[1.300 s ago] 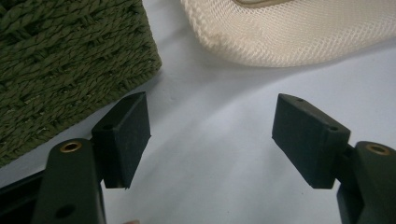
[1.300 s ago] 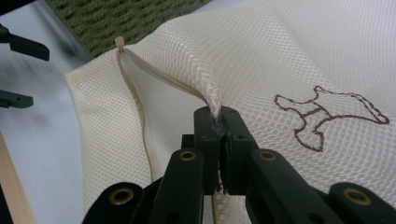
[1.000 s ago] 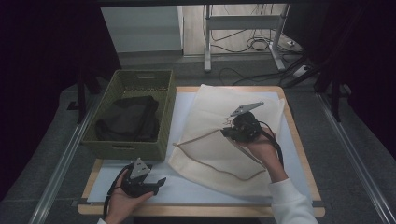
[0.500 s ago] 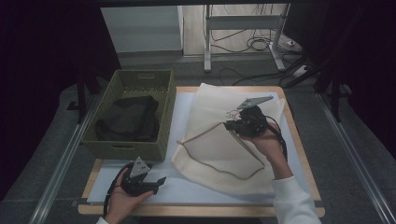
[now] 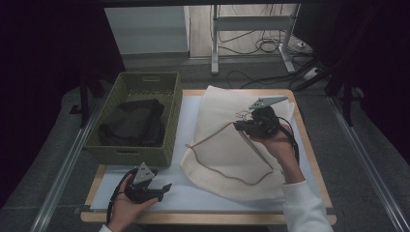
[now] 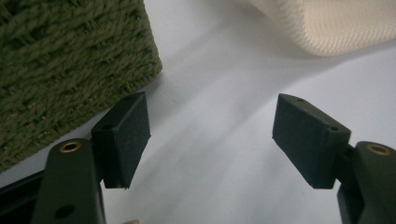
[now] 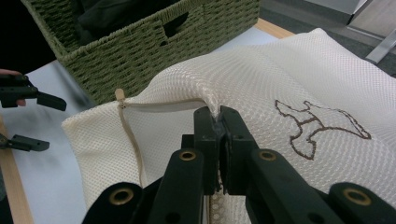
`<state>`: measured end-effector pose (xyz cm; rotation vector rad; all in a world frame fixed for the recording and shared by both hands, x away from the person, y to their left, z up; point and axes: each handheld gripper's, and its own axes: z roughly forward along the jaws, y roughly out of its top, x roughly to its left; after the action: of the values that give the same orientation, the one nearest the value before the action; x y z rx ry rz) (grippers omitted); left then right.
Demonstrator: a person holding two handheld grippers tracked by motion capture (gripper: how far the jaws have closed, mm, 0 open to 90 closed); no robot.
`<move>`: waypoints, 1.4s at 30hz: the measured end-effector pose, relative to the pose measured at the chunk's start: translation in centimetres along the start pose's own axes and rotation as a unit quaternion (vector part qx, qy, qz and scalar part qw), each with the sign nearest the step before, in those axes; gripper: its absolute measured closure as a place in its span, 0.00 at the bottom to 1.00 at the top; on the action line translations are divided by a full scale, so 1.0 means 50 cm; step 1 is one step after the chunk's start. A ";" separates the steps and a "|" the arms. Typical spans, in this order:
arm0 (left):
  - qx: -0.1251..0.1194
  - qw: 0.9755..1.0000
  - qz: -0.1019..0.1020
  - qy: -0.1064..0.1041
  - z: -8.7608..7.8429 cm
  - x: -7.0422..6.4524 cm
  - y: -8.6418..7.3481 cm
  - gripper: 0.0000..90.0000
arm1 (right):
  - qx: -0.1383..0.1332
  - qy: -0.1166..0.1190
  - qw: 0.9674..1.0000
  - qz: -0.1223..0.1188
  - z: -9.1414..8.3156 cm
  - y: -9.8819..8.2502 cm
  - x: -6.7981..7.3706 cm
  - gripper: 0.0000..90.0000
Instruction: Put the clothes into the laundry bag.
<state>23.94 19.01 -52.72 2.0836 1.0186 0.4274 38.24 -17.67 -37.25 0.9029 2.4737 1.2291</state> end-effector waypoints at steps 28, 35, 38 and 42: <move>-0.062 0.998 -0.011 -0.017 -0.082 0.003 0.097 0.30 | 0.005 -0.004 1.000 -0.002 -0.009 -0.018 0.004 0.96; -0.076 0.997 -0.017 -0.019 -0.112 0.014 0.134 0.30 | 0.007 -0.002 1.000 -0.002 -0.008 -0.021 0.002 0.96; -0.085 0.996 -0.013 -0.015 -0.126 0.016 0.148 0.29 | 0.007 -0.001 1.000 -0.002 -0.007 -0.021 0.003 0.96; -0.092 0.996 -0.014 -0.005 -0.141 0.029 0.168 0.29 | 0.008 0.000 1.000 -0.003 -0.005 -0.021 0.002 0.96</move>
<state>25.20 20.32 -41.80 1.9039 0.9644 0.4763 37.62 -18.26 -37.91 0.8981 2.4875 1.2086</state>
